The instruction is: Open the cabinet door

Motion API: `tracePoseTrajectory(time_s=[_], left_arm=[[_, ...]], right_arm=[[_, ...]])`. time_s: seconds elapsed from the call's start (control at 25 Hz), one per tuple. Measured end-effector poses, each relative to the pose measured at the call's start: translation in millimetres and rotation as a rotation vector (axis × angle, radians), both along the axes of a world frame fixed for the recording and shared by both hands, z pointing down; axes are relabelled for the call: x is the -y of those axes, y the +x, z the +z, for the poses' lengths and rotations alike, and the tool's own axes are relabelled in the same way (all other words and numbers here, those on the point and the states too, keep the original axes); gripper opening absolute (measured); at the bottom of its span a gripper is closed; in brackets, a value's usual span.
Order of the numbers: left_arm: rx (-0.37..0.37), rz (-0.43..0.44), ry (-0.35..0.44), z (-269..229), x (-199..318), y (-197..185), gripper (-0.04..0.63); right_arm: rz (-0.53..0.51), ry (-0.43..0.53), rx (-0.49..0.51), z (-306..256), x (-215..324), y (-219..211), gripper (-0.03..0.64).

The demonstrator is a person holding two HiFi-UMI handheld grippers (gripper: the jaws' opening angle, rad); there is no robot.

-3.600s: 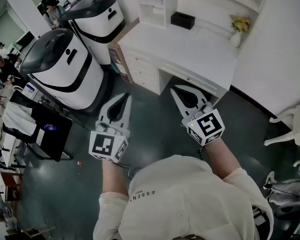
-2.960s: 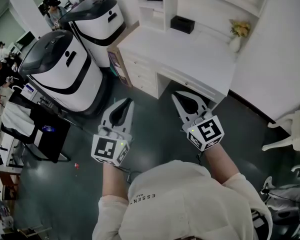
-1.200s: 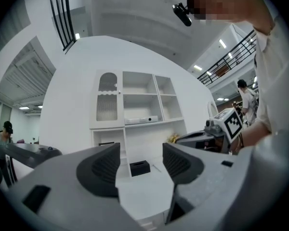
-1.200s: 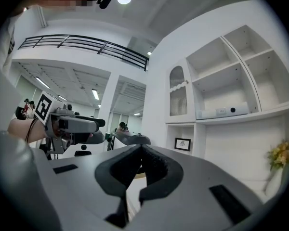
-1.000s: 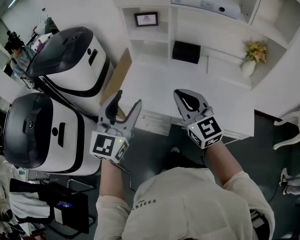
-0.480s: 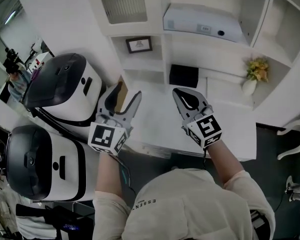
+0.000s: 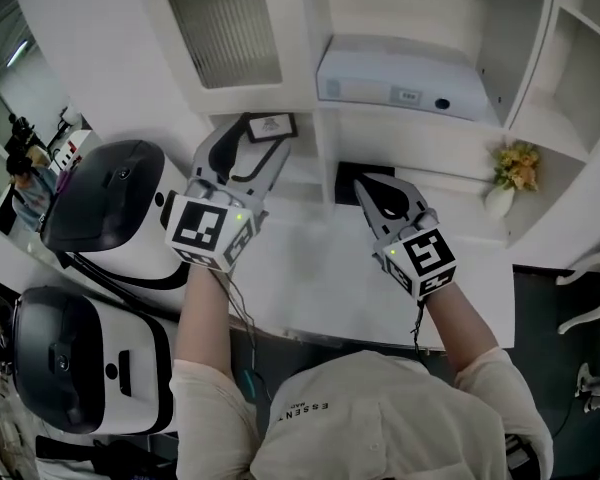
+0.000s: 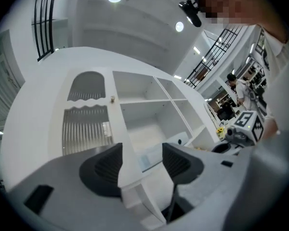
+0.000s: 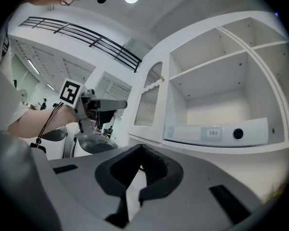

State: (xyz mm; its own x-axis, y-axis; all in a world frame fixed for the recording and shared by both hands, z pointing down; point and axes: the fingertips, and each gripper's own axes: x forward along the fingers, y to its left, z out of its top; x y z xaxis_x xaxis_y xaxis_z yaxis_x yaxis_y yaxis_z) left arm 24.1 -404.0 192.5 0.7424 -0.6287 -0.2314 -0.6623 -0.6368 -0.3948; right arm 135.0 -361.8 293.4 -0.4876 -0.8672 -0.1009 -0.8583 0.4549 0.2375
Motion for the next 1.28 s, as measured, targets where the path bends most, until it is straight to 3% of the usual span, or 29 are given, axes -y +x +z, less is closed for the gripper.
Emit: tracePoseTrajectory(time_s=[0.32,0.52,1.04,1.28], left_arm=[[0.003,0.045,0.119,-96,50,17,0.258],[-0.010,0.088,0.133,-139,78,29,0.258],[0.030,0.047,0.261,-208,117,56,0.236],[0.011,0.040,0.292,-230,124,62,0.225]], right_arm=[[0.099,0.026,-0.004,-23,20,15,0.014],[0.147,0.033,0.003,-29,31,14,0.015],[0.249,0.076,-0.021,-57,51,20,0.015],[0.260,0.072,-0.020,-62,59,19,0.015]])
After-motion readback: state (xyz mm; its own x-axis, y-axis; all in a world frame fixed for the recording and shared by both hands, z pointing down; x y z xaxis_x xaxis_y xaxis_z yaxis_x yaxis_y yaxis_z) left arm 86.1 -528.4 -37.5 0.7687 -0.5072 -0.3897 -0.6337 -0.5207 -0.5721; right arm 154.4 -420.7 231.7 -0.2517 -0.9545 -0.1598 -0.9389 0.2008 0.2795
